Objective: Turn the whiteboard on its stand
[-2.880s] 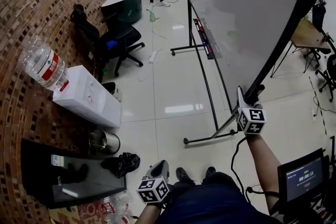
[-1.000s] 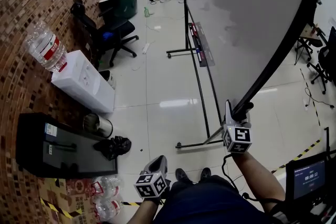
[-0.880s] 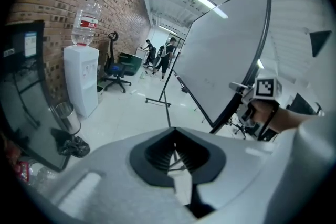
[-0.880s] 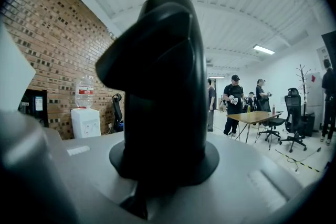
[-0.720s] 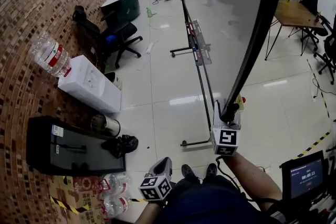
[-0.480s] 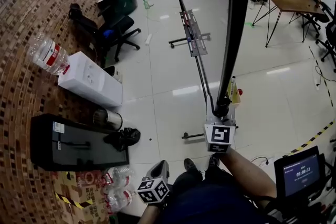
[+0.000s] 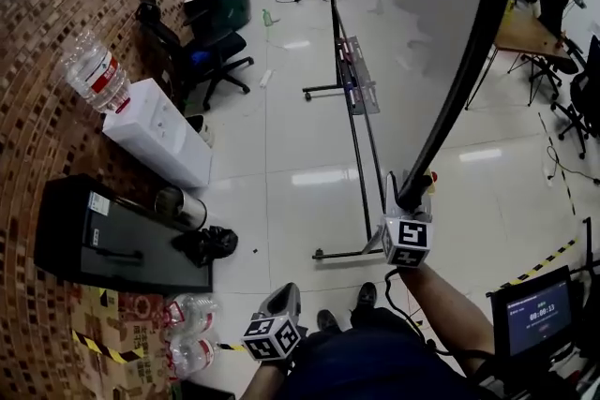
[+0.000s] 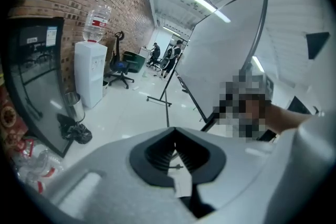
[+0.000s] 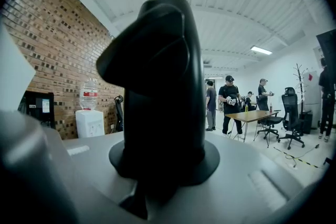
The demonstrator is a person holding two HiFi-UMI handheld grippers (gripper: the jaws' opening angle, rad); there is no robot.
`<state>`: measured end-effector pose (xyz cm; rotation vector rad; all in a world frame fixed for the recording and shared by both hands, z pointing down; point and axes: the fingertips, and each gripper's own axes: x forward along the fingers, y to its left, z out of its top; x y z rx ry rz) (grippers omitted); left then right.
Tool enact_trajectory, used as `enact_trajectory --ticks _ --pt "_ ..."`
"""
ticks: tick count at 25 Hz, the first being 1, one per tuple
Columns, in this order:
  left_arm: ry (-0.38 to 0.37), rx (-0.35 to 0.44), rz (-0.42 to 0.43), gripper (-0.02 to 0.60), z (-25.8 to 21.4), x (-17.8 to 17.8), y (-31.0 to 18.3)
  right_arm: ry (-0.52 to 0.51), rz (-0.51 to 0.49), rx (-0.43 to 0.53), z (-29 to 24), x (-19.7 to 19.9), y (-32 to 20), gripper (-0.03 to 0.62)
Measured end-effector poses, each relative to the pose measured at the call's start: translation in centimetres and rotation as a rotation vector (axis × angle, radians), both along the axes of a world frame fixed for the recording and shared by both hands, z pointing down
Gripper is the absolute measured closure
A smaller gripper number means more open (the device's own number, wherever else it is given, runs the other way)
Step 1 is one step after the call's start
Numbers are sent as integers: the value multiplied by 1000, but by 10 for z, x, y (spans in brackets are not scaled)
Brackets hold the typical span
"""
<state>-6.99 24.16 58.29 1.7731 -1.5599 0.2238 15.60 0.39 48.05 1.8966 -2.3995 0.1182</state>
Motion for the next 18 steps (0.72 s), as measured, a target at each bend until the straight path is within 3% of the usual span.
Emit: enact_trajectory --ticks 6,14,18 --pt "76 -5 12 575 24 -6 33 -9 1 6 4 10 19 490" --pt "58 -2 -5 575 19 -31 57 0 13 8 4 4 44 493" --pt "29 -3 -15 575 17 -27 64 -1 8 10 6 2 57 489"
